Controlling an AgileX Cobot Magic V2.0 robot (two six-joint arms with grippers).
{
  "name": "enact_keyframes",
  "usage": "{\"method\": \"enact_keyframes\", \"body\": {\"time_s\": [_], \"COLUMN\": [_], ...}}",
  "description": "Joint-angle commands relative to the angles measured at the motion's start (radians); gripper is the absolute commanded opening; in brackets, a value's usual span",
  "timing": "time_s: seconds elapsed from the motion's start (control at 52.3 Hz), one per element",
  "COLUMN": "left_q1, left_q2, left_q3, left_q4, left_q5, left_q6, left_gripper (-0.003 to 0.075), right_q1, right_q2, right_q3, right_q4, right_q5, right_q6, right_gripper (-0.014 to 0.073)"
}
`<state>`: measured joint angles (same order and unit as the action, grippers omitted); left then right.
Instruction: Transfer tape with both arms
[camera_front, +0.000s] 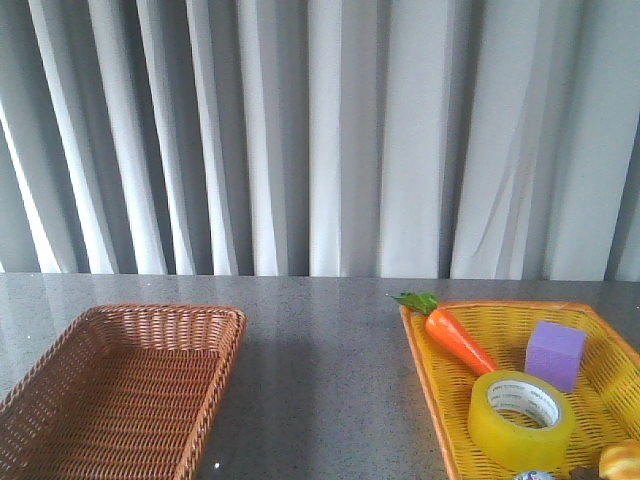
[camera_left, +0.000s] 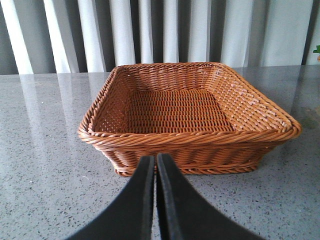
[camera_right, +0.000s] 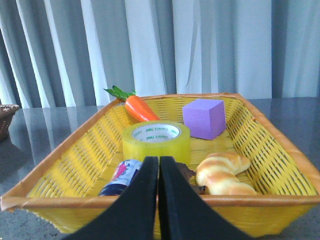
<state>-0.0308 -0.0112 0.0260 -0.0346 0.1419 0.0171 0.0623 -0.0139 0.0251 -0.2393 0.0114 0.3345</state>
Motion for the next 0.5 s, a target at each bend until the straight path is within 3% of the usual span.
{"method": "enact_keyframes", "body": {"time_s": [0.0,0.248,0.478], "left_q1": [0.0,0.0,0.0], "left_q2": [-0.016,-0.016,-0.016], "left_q3": [-0.028,-0.028,-0.028], "left_q4": [-0.003,-0.003,-0.003], "left_q5": [-0.076,-0.076,-0.076], "left_q6": [-0.007,-0.007,-0.007], "left_gripper": [-0.0006,-0.0006,-0.0006], "right_q1": [-0.004,-0.004,-0.001], "right_q2": [-0.011,-0.01,0.076], "right_q3": [0.007,-0.016,-0.254], "right_q4": [0.032,0.18,0.185], "right_q5": [-0.123,-0.109,0.148], "right_q6": [0.005,0.005,-0.003], "right_gripper": [-0.0006,0.0025,0.0202]}}
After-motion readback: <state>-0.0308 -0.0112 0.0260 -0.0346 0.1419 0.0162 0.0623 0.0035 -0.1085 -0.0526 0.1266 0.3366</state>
